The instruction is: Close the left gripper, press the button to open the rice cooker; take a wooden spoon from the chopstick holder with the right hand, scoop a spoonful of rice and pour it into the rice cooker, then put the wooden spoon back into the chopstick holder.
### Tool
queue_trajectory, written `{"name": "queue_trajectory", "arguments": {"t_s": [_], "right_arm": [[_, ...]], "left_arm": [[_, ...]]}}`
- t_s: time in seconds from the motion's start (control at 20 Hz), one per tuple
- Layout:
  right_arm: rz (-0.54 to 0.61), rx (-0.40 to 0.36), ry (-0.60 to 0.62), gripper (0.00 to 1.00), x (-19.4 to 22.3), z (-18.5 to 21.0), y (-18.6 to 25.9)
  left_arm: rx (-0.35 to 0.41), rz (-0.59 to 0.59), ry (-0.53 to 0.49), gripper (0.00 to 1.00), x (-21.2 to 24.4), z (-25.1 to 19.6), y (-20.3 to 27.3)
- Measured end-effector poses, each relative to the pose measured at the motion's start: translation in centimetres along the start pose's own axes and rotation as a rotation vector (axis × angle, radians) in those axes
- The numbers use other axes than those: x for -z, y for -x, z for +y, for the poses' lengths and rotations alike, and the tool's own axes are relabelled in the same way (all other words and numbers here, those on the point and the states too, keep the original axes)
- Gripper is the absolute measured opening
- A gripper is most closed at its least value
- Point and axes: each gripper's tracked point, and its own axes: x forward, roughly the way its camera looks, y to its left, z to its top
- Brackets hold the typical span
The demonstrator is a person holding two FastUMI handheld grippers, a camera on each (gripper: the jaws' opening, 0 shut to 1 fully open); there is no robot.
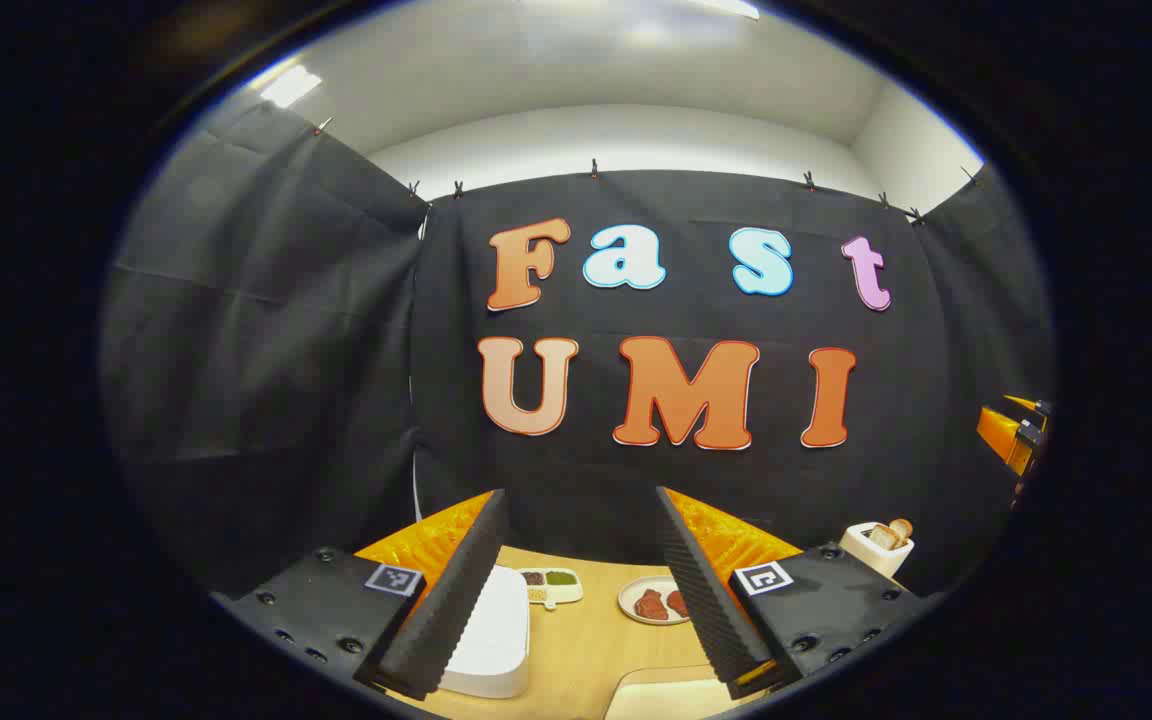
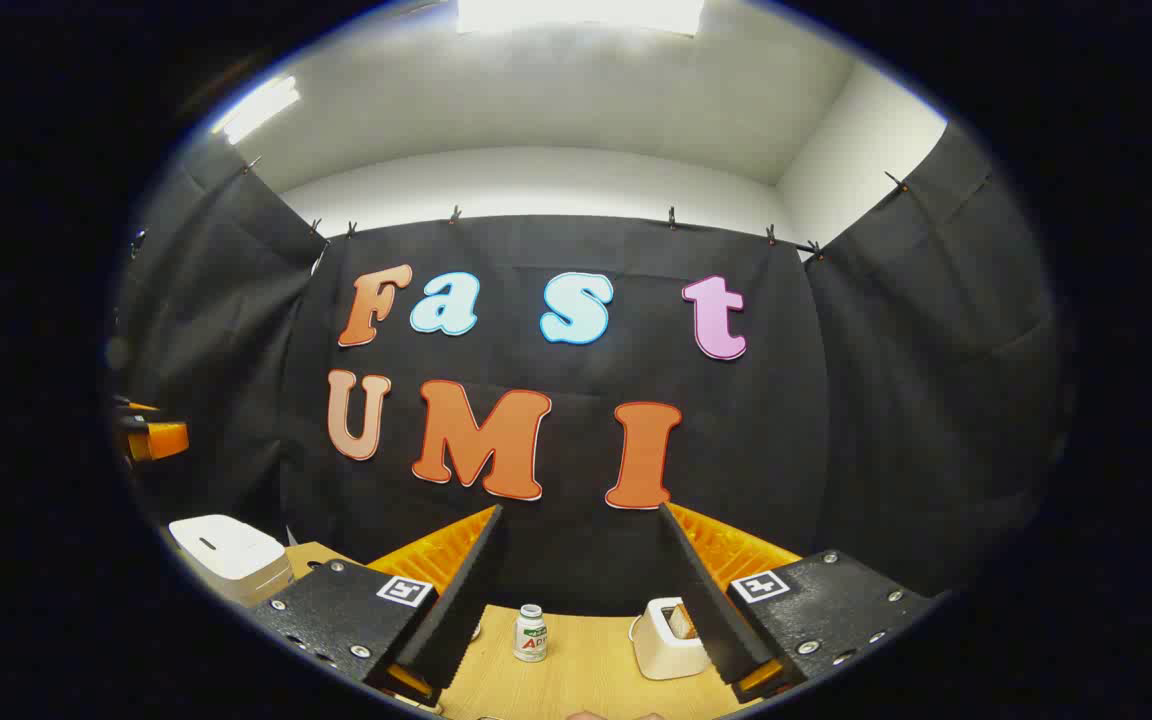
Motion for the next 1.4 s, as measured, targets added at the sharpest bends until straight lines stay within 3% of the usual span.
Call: {"name": "queue_trajectory", "arguments": {"t_s": [0.15, 0.2, 0.3, 0.35, 0.4, 0.5, 0.55, 0.6, 0.65, 0.9, 1.0, 1.4], "right_arm": [[0.004, 0.048, -0.011, 0.93, -0.3, 0.5, 0.3], [0.002, 0.046, -0.017, 0.96, -0.6, 1.4, 0.2], [0.013, 0.039, -0.017, 0.93, -0.7, 2.8, 0.1], [0.012, 0.039, -0.012, 0.97, -0.8, 3.3, 0.1], [0.011, 0.044, -0.006, 0.93, -1.0, 3.6, 0.1], [0.021, 0.052, 0.002, 0.97, -1.1, 4.4, 0.2], [0.027, 0.05, 0.002, 0.93, -1.1, 4.8, 0.1], [0.031, 0.048, 0.003, 0.97, -1.1, 5.2, 0.1], [0.034, 0.044, 0.006, 0.93, -1.1, 5.5, 0.0], [0.041, 0.049, 0.017, 0.97, -1.4, 6.3, -0.3], [0.042, 0.046, 0.015, 0.93, -1.4, 6.4, -0.3], [0.047, 0.048, 0.014, 0.93, -1.3, 6.7, -0.9]], "left_arm": [[0.018, -0.007, -0.013, 0.97, -1.0, 1.4, -1.1], [0.018, -0.01, -0.019, 0.98, -1.4, 2.1, -1.2], [0.03, -0.012, -0.028, 0.96, -1.8, 2.8, -1.6], [0.039, -0.018, -0.033, 0.96, -2.0, 3.0, -1.8], [0.043, -0.023, -0.041, 0.96, -2.1, 3.4, -2.0], [0.05, -0.024, -0.051, 0.96, -1.9, 3.9, -2.3], [0.053, -0.021, -0.051, 0.96, -1.9, 4.2, -2.4], [0.055, -0.02, -0.047, 0.97, -1.8, 4.5, -2.4], [0.055, -0.019, -0.044, 0.97, -1.7, 4.9, -2.4], [0.024, -0.017, -0.048, 0.96, -1.7, 7.1, -2.9], [0.013, -0.02, -0.055, 0.96, -2.1, 7.9, -2.9], [0.009, -0.035, -0.07, 0.96, -3.4, 8.7, -3.1]]}}
